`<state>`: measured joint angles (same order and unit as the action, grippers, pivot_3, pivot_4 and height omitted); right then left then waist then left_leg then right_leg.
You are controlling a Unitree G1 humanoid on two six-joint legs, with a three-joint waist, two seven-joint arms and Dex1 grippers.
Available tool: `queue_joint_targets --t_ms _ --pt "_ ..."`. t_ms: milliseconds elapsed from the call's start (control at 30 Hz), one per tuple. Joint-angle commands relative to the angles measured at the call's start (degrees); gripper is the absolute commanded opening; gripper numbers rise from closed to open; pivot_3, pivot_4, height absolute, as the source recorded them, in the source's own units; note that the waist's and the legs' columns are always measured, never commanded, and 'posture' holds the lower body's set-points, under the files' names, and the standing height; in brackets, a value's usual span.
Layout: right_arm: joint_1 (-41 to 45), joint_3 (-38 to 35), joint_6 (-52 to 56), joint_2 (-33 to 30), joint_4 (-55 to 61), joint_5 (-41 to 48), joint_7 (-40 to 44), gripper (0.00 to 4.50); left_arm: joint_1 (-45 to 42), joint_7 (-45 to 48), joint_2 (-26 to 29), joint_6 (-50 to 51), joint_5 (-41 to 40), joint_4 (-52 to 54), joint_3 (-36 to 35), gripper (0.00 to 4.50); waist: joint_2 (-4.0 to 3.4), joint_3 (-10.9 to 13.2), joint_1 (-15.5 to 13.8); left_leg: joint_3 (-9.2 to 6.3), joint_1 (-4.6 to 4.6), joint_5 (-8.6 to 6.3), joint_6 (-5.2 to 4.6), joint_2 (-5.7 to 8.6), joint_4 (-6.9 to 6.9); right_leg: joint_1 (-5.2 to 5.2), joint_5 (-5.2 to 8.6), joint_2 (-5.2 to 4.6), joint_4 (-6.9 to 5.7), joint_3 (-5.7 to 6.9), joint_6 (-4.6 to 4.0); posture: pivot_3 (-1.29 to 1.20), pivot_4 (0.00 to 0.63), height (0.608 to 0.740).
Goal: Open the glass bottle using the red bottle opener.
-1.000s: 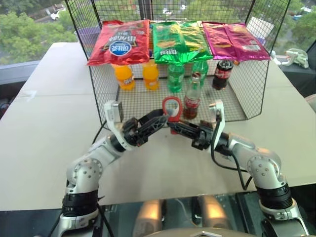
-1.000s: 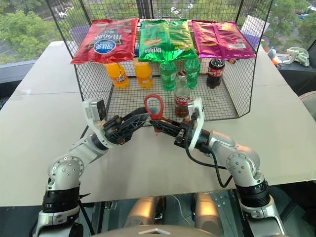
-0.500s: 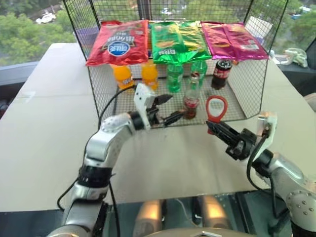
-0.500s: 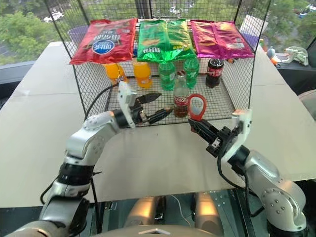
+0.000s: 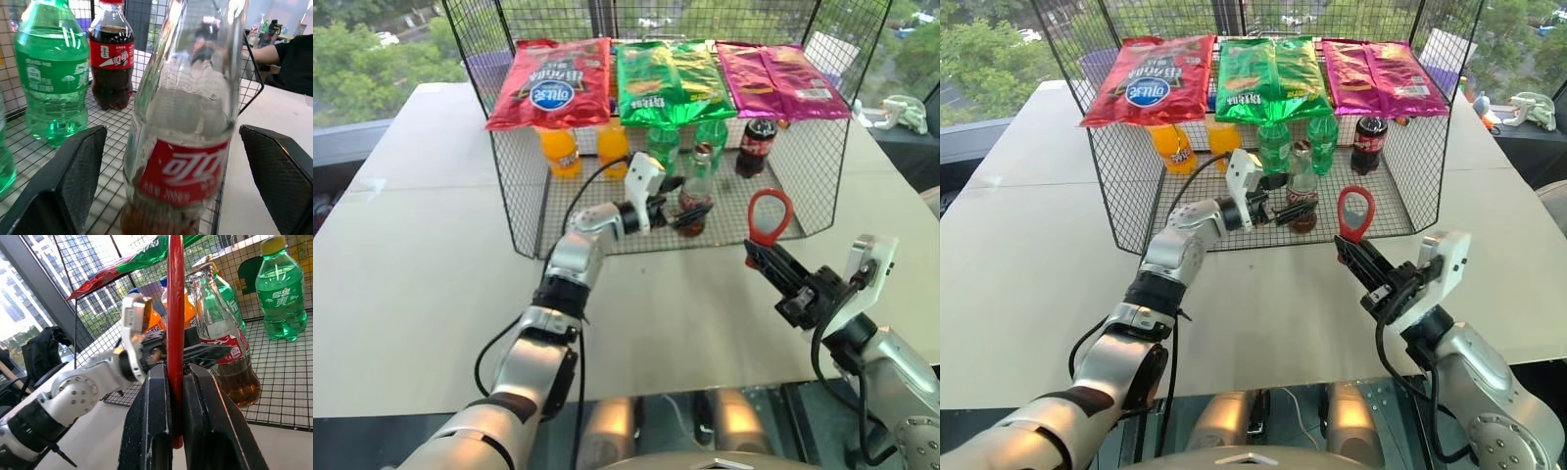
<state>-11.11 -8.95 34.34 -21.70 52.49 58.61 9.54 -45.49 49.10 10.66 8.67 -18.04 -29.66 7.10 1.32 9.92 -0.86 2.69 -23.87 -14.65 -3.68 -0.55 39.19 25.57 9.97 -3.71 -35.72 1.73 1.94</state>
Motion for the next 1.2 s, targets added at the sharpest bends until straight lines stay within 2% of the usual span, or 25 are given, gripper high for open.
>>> queue_joint_targets --t_ms 33,67,100,267,467,533,633,800,967,1033,1067,1100,1200 --pt "-0.8 0.1 -1.9 -0.6 3.3 0.0 -1.1 0.0 -2.7 1.8 -1.3 -3.9 0.9 -3.5 -1.0 3.19 0.01 0.0 0.0 0.0 0.0 0.0 0.0 0.0 0.0 0.0 0.0 0.0 0.0 0.0 0.0 0.0 0.15 0.74" --pt "-1.0 0.1 -2.0 -0.7 3.6 -0.1 -1.3 0.0 -3.2 2.3 -1.6 -4.8 1.0 -4.7 -1.2 2.78 0.01 0.0 0.0 0.01 0.0 0.0 0.0 0.0 0.0 0.0 0.0 0.0 0.0 0.0 0.0 0.0 0.15 0.74" --pt "-1.1 0.2 -2.1 -0.8 3.7 -0.2 -1.5 0.0 -3.5 2.9 -1.9 -5.6 1.1 -5.7 -1.3 2.56 0.01 0.0 0.0 0.0 0.0 0.0 0.0 0.0 0.0 0.0 0.0 0.0 0.0 0.0 0.01 0.0 0.15 0.74" --pt "-1.7 0.3 -2.9 -1.5 3.7 -0.9 -1.9 0.0 -3.1 8.4 -1.6 -6.3 -1.0 -5.0 -2.5 2.56 0.02 0.0 0.0 0.0 0.01 0.0 0.0 0.0 0.0 -0.02 0.0 0.0 0.0 0.0 0.0 0.0 0.15 0.74" --pt "-3.0 0.4 -3.5 -2.4 3.1 -1.5 -0.7 0.0 4.7 19.4 4.7 3.2 -7.6 11.4 -2.7 2.56 -0.01 0.0 0.4 0.03 0.0 -0.02 -0.03 -0.05 -0.06 0.05 0.0 0.01 0.0 -0.04 -0.01 0.0 0.15 0.74" --pt "-3.6 0.8 -3.8 -2.6 2.7 -2.1 0.1 0.0 7.6 20.3 6.5 5.1 -7.7 15.2 -2.2 2.56 -0.01 0.0 0.3 0.01 0.0 -0.02 -0.02 -0.06 -0.06 0.06 0.01 0.01 0.0 -0.02 -0.02 0.0 0.15 0.74" --pt "-3.7 1.2 -4.2 -2.8 1.7 -2.6 1.0 0.0 10.4 18.8 6.1 3.5 -6.2 17.6 -1.6 2.56 -0.02 0.0 -0.1 -0.01 0.0 -0.02 -0.03 -0.06 -0.03 0.05 0.01 0.0 -0.01 -0.01 -0.02 0.0 0.15 0.74" --pt "-3.2 1.2 -4.2 -3.4 0.7 -2.8 2.0 0.0 11.3 17.2 3.5 1.3 -4.4 18.0 -0.5 2.56 -0.01 0.0 -0.2 0.0 0.0 -0.01 -0.05 0.06 0.13 -0.07 0.0 -0.16 -0.01 0.0 -0.01 0.0 0.15 0.74" --pt "-3.2 1.1 -4.1 -4.2 0.1 -3.8 2.5 0.0 11.0 18.6 3.7 -0.4 -2.3 16.1 1.7 2.56 -0.02 0.0 0.1 -0.01 0.01 -0.02 -0.05 0.01 0.06 -0.02 0.0 -0.06 -0.01 0.0 0.0 0.0 0.15 0.74" --pt "-3.2 1.3 -4.2 -4.5 0.0 -4.5 2.4 0.0 11.0 18.6 3.6 -0.4 -2.3 16.1 1.6 3.57 -0.03 0.0 0.0 -0.03 0.03 -0.02 -0.05 -0.02 0.04 -0.03 0.0 0.02 -0.01 0.01 0.0 0.0 0.15 0.74" --pt "-3.3 1.3 -4.2 -4.6 0.0 -4.9 2.4 0.0 11.0 18.5 3.6 -0.3 -2.4 16.1 1.6 3.8 -0.02 0.0 0.0 -0.03 0.03 -0.02 -0.05 -0.02 0.04 -0.02 0.0 0.02 -0.02 0.01 0.0 0.0 0.15 0.74" --pt "-3.3 1.6 -4.2 -4.7 0.0 -5.5 2.4 0.0 11.0 18.6 3.7 0.0 -2.9 16.4 1.4 4.32 -0.02 0.0 0.0 -0.03 0.03 -0.02 -0.05 -0.03 0.05 -0.03 0.0 0.02 -0.02 0.01 0.0 0.0 0.15 0.74" --pt "-3.5 2.1 -4.2 -4.8 -0.2 -7.0 2.4 0.0 11.1 19.3 3.9 1.3 -4.3 18.1 1.2 4.42 -0.02 0.0 0.0 0.0 0.04 -0.02 -0.05 -0.03 0.08 -0.04 0.0 0.01 -0.02 -0.03 0.0 0.0 0.15 0.74"
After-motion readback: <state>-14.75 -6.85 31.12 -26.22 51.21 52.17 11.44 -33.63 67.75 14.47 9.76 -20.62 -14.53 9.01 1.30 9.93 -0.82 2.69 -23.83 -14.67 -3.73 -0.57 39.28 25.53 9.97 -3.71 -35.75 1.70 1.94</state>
